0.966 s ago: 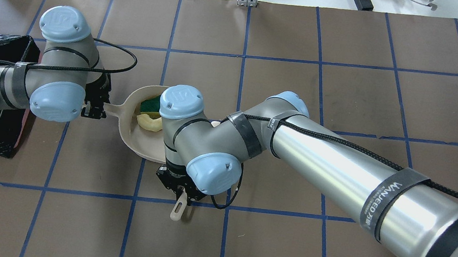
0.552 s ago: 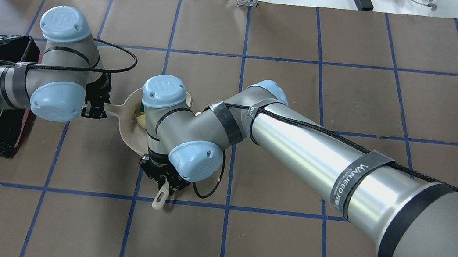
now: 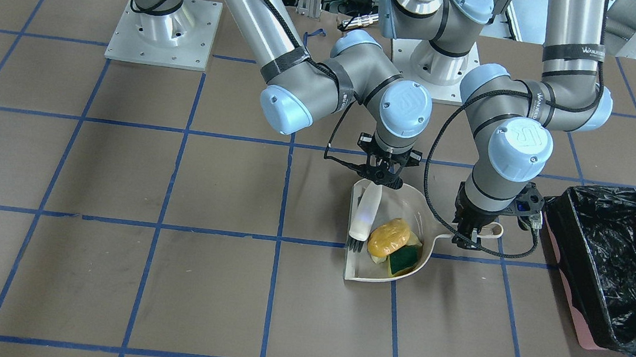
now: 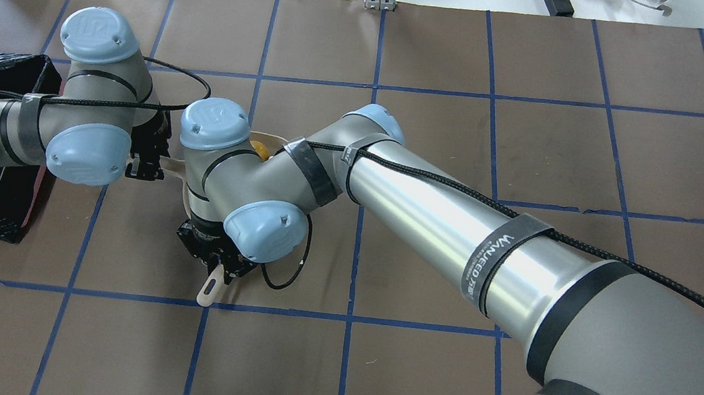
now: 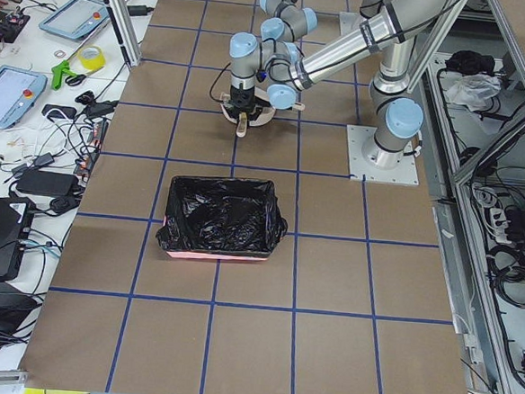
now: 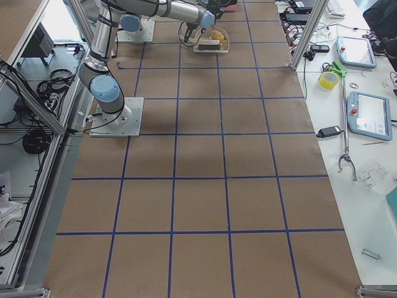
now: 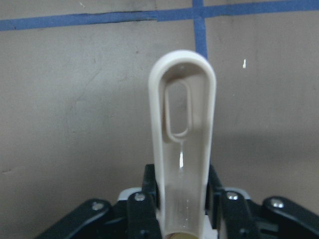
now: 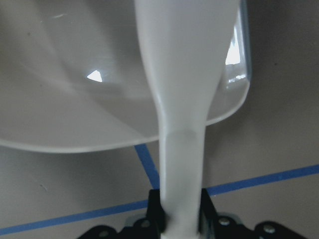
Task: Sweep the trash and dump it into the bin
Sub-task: 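Sweep the yellow potato into the dustpan with the brush in the right gripper, then carry the dustpan toward the bin with the left gripper while the right returns the brush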
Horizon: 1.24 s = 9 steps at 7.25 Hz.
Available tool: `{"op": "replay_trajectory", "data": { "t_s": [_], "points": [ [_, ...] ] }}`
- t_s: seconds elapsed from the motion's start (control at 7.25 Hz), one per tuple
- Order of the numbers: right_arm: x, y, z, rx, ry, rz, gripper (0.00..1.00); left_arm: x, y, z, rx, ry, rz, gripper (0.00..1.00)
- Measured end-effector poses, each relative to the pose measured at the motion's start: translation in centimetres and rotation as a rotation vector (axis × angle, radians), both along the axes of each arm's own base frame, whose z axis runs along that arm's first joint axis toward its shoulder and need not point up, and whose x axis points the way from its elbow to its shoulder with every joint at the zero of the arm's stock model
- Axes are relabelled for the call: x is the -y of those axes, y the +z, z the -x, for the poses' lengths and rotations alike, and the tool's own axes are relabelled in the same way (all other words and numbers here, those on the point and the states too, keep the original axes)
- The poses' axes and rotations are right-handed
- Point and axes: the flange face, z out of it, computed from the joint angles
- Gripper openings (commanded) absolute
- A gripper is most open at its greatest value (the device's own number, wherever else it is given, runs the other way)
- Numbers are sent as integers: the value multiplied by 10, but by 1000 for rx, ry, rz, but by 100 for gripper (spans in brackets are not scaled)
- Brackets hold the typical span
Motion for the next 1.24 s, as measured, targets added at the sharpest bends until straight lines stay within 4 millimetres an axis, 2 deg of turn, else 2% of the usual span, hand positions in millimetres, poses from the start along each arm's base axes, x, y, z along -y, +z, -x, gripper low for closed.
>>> {"op": "replay_trajectory", "data": {
  "t_s": [0.28, 0.83, 0.97, 1.24],
  "points": [
    [-1, 7, -4, -18, 14, -2, 0, 3, 6, 1, -20, -1, 19, 0],
    [-7, 40, 36, -252, 165, -15, 0, 15, 24, 7, -115, 9, 73, 0],
    [-3, 53, 56, -288, 222, -27, 0, 15, 25, 7, -120, 10, 75, 0],
    [28, 90, 119, -286, 283, -66, 0, 16, 27, 5, -125, 12, 78, 0]
  ]
}}
